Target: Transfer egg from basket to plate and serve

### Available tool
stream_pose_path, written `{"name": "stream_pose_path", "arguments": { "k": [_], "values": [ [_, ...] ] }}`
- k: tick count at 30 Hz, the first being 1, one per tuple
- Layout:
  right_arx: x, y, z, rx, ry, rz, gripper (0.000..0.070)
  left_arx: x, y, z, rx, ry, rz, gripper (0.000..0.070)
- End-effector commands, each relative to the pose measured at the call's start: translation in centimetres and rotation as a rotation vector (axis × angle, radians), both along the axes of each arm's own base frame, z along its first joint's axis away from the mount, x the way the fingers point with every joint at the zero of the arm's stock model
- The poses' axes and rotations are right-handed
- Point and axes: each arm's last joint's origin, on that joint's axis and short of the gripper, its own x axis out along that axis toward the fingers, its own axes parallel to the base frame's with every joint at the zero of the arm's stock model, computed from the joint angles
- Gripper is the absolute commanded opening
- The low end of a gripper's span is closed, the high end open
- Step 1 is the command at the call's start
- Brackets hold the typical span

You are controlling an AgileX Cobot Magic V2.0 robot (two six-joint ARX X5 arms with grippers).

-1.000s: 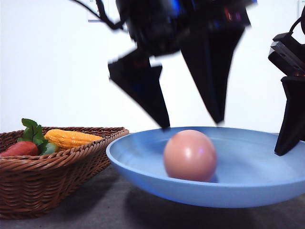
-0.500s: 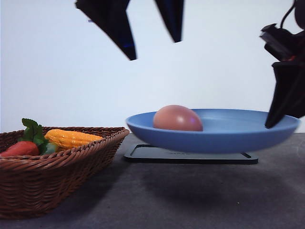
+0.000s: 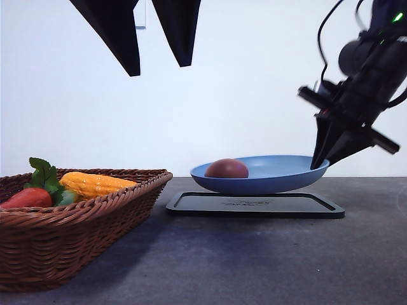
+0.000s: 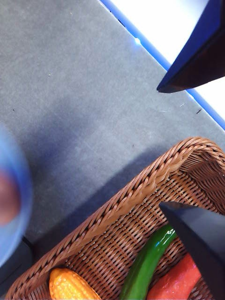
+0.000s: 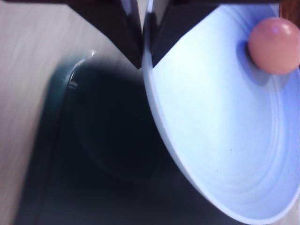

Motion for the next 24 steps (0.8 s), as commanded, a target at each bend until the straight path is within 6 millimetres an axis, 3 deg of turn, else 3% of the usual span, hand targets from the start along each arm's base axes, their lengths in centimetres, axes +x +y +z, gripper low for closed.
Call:
{"name": "stream_pose_path", "arguments": {
  "k": [1,7,12,18,24],
  "values": [
    [1.8,0.1,-0.4,0.011,-0.003,0.003,0.0000,-0.1,-0.3,0.6,-0.015,-0.019,-0.011,0.0476],
    [5.2,-0.1,-1.9,0.026,0.016,-0.025,0.0000,-0.1,-0.3,0.6,-0.015,-0.025,-0.006,0.0476],
    [5.9,-0.4,-2.3,0.022,0.046,-0.031,0.0004,0.0,-0.3,0.6,-0.017,-0.025,0.000,0.0476],
    [5.8,-0.8,-2.3,0.008,0.056,-0.034,0.0238,0.5,-0.1,0.6,-0.021,-0.028,0.017,0.0476],
    [5.6,-1.7,-1.5,0.001,0.047,-0.027,0.0246,1.0,0.1,0.7,-0.032,-0.042,0.019,0.0475]
  ]
}}
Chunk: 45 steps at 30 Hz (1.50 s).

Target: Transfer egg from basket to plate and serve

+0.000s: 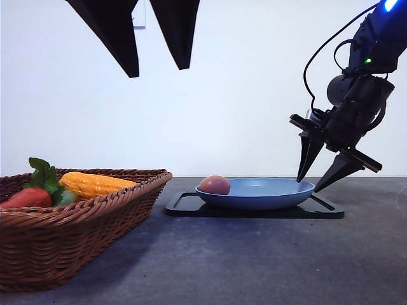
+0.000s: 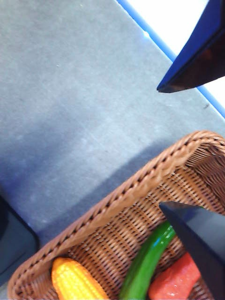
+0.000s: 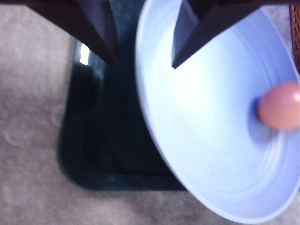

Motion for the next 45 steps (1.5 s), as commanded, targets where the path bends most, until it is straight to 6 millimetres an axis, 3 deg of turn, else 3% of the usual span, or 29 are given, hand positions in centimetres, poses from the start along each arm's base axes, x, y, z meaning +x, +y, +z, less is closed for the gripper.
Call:
{"name": "stream_pose_path", "arguments": {
  "k": [1,4,7,12,15,18,22,27,33,39,45],
  "values": [
    [0.3,-0.5,1.3,-0.005,-0.050,0.017,0.0246,0.2,-0.2,0.6,-0.014,-0.028,-0.016,0.0475],
    [-0.3,-1.4,3.6,-0.012,-0.086,0.016,0.0246,0.6,-0.2,0.7,-0.024,-0.055,-0.018,0.0456],
    [-1.5,-2.0,6.6,-0.037,-0.139,0.000,0.0235,1.4,-0.2,0.9,-0.037,-0.107,-0.015,0.0389],
    [-4.2,-2.1,11.9,-0.162,-0.251,-0.040,0.0149,3.0,0.2,1.3,-0.061,-0.185,-0.024,0.0171],
    [-6.0,-0.7,14.5,-0.256,-0.321,-0.035,0.0059,4.1,0.6,1.6,-0.071,-0.226,-0.029,0.0011],
    [-8.2,1.0,16.6,-0.342,-0.391,0.008,0.0000,5.3,1.5,1.7,-0.071,-0.249,-0.002,0.0000],
    [-11.3,2.7,18.2,-0.434,-0.472,0.039,0.0000,7.0,3.7,2.2,-0.081,-0.277,0.083,0.0000],
    [-15.2,4.0,17.8,-0.446,-0.604,0.057,0.0000,7.9,7.8,4.3,-0.177,-0.362,0.201,0.0000],
    [-20.0,4.0,15.1,-0.388,-0.810,0.042,0.0000,6.3,12.3,6.6,-0.307,-0.491,0.292,0.0000],
    [-24.8,3.7,11.6,-0.319,-1.013,0.025,0.0000,3.3,15.2,4.5,-0.387,-0.600,0.357,0.0000],
    [-27.8,3.0,8.6,-0.276,-1.139,-0.022,0.0000,-0.3,16.9,1.2,-0.457,-0.667,0.370,0.0000]
  ]
}}
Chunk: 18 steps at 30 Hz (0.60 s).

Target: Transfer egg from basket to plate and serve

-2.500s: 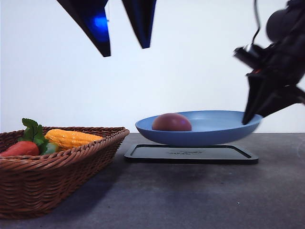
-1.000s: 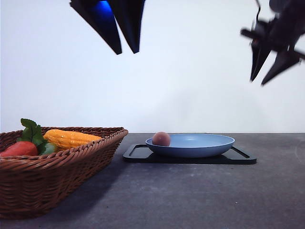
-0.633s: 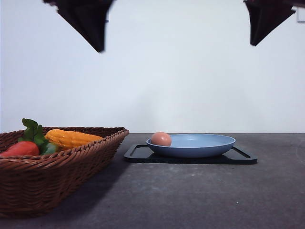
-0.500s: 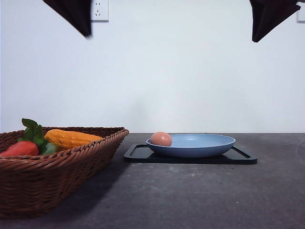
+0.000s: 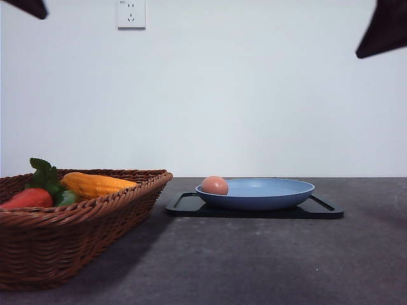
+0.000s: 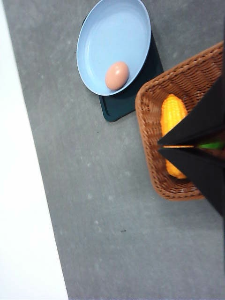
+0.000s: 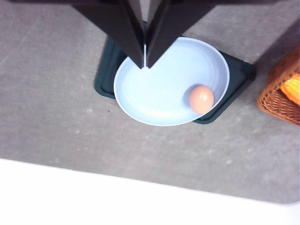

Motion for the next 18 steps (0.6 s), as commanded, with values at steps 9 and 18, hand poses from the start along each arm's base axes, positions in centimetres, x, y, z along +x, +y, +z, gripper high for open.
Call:
{"name": "stream_pose_path", "arguments": {
  "k": [9,18],
  "values": [
    [-1.5,-0.7,0.8,0.050,-0.117,-0.070,0.0000,-1.6,0.6,-0.1,-0.103,-0.030,0.021,0.0000],
    [-2.8,-1.9,1.9,0.050,-0.209,-0.268,0.0000,-1.6,0.6,0.1,-0.110,-0.043,0.019,0.0000]
  ]
}}
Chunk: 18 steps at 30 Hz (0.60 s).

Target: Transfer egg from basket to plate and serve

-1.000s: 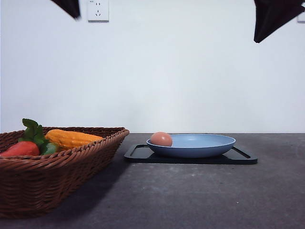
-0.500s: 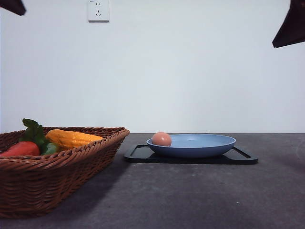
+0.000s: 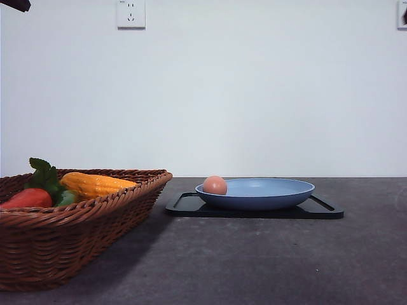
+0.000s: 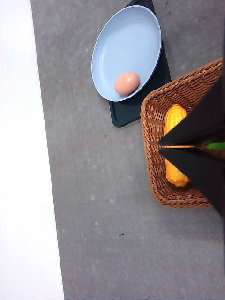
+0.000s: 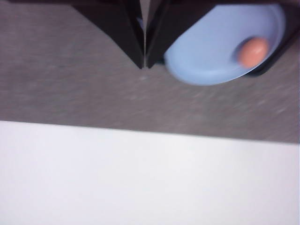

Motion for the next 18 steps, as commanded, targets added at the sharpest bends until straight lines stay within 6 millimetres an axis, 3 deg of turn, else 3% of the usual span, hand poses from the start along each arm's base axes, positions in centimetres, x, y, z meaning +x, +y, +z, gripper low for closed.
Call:
{"name": "stream_pose_path", "arguments": {
  "k": [1,6,11,14,18],
  "values": [
    [-0.3,-0.2,0.6,0.019,-0.032,-0.050,0.0000,0.1,-0.1,0.5,-0.012,-0.016,-0.007,0.0000],
    [-1.2,-1.0,1.3,0.032,-0.086,-0.194,0.0000,-1.3,0.7,1.2,-0.027,-0.068,0.002,0.0000],
    [-2.3,-1.9,1.8,0.051,-0.136,-0.363,0.0000,-4.5,3.1,2.3,-0.021,-0.204,0.051,0.0000],
    [-3.0,-2.4,2.1,0.066,-0.164,-0.466,0.0000,-5.9,4.4,1.6,-0.041,-0.256,0.138,0.0000],
    [-3.9,-3.0,2.4,0.089,-0.195,-0.586,0.0000,-6.7,5.6,-1.1,-0.008,-0.275,0.255,0.0000]
  ]
}}
